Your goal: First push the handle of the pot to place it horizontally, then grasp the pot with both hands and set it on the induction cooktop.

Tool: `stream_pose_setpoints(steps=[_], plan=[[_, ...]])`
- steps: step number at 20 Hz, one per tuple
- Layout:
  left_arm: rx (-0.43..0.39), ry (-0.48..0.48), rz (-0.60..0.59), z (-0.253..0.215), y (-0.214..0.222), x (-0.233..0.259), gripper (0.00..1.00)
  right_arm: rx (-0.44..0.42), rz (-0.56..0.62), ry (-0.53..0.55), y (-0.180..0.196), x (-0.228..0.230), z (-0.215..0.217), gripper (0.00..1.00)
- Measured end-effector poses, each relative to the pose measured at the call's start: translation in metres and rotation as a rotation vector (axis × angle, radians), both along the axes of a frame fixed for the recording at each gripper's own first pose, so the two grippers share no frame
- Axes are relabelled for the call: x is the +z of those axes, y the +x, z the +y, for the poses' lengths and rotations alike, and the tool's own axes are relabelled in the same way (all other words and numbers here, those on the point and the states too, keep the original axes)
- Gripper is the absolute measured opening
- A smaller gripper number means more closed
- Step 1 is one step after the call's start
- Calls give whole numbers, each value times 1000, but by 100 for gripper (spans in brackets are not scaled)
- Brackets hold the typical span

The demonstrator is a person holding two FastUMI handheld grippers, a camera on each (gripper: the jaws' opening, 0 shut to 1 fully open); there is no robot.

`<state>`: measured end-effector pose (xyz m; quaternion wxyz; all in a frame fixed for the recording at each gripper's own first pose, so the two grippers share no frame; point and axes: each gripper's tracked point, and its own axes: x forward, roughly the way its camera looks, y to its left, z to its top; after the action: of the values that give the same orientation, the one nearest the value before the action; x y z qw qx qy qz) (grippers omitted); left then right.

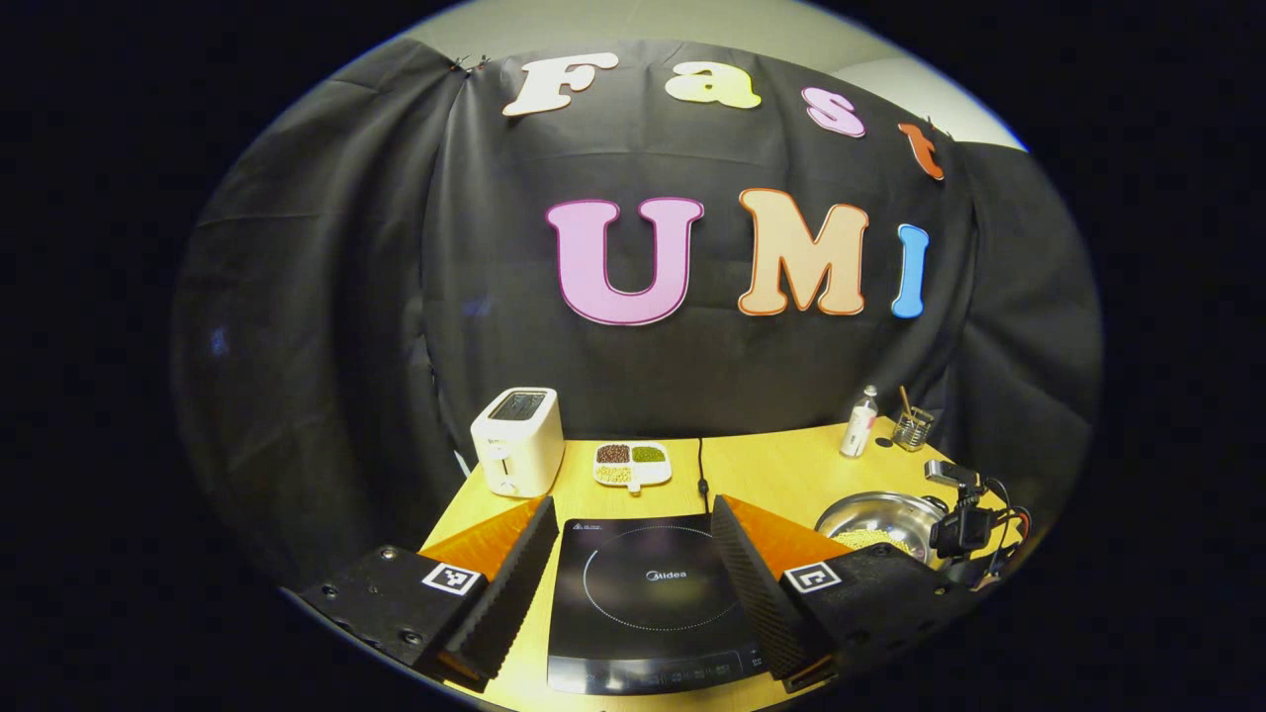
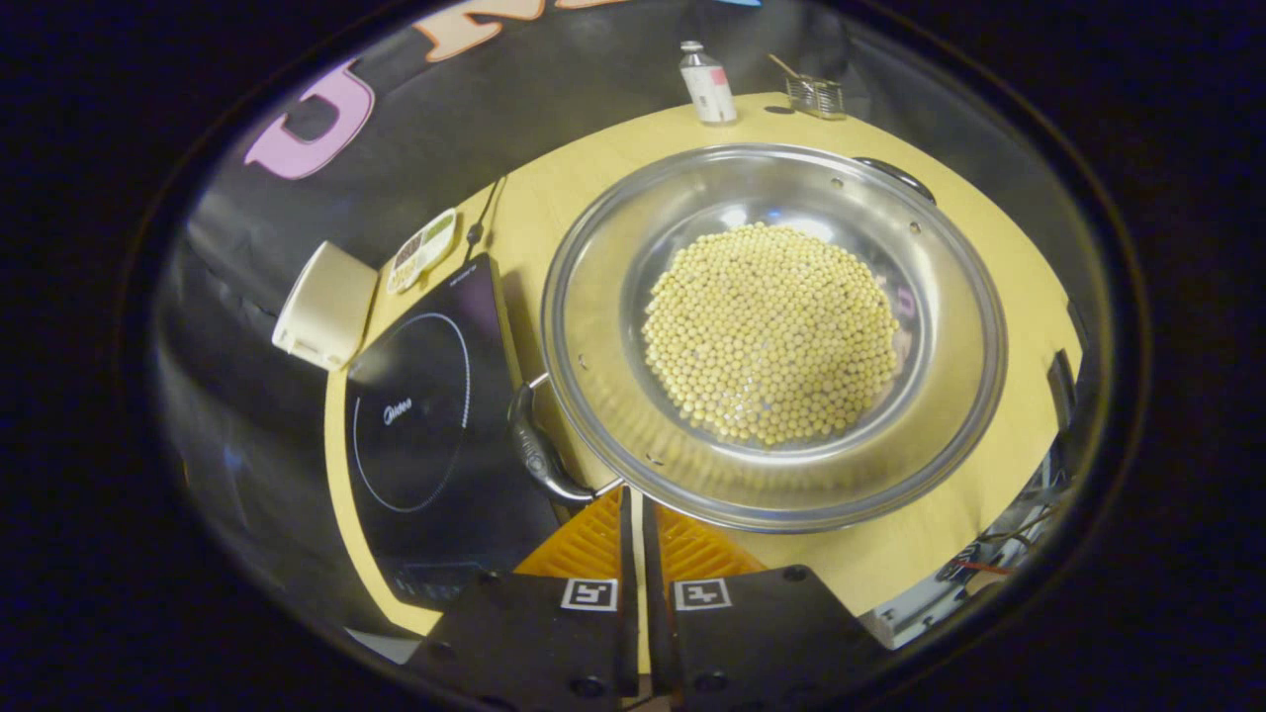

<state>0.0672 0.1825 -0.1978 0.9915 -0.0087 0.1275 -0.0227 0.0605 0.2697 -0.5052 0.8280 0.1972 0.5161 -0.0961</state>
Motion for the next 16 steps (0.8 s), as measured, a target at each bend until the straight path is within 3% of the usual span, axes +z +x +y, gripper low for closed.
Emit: stream_pose_setpoints(steps=[5, 6, 7, 13, 16], plan=[[17, -32, 43, 5, 3, -14, 96, -60, -3, 32, 21, 4, 4, 7], [19, -34, 49, 5, 4, -16, 96, -65, -7, 32, 25, 4, 5, 0], [19, -35, 55, 4, 5, -19, 96, -67, -8, 28, 27, 3, 3, 6], [-2, -48, 83, -6, 7, -26, 97, -78, -25, 22, 38, 3, -3, 6], [-18, -51, 91, -14, 8, -29, 97, -43, -31, 21, 33, 7, -4, 6]])
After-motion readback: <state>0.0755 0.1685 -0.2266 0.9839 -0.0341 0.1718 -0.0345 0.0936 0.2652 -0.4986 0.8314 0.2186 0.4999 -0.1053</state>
